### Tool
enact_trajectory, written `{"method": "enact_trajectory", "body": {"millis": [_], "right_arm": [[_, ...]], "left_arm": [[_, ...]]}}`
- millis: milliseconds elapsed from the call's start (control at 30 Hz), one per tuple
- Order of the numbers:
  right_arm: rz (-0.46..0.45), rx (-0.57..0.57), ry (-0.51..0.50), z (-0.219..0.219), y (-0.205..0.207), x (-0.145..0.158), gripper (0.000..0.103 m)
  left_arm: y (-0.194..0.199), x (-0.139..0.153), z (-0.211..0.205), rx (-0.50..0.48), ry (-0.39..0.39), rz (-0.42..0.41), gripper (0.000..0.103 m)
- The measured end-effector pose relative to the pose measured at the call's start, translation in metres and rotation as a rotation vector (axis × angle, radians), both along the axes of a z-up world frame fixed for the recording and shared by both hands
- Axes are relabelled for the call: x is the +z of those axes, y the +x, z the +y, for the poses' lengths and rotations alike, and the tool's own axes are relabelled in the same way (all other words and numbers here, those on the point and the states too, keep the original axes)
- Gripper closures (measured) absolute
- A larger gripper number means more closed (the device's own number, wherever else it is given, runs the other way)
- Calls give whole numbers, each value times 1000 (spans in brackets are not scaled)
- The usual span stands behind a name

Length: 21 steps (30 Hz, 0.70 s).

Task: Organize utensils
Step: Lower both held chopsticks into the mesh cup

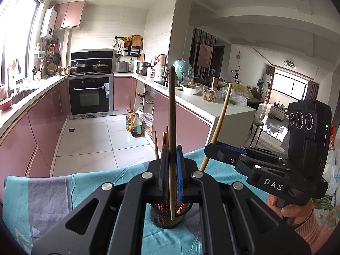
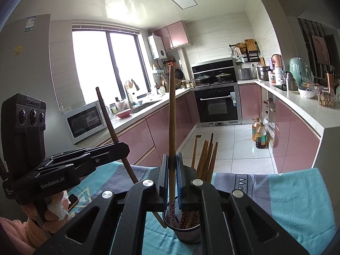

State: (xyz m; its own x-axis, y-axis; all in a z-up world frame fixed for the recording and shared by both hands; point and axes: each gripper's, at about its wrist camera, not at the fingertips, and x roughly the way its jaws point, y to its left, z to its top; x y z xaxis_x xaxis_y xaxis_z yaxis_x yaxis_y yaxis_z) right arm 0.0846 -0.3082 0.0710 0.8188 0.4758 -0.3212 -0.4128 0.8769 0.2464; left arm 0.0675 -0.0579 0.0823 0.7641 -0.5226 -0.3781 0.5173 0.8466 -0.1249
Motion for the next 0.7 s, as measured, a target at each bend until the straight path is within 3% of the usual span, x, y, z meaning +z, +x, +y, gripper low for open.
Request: {"method": "enact_trajectory", "body": {"millis": [700], "right_arm": [[15,-31,-5,2,4,-4,97]], "left_arm": [[15,8,-10,16,-19,7,96]]}}
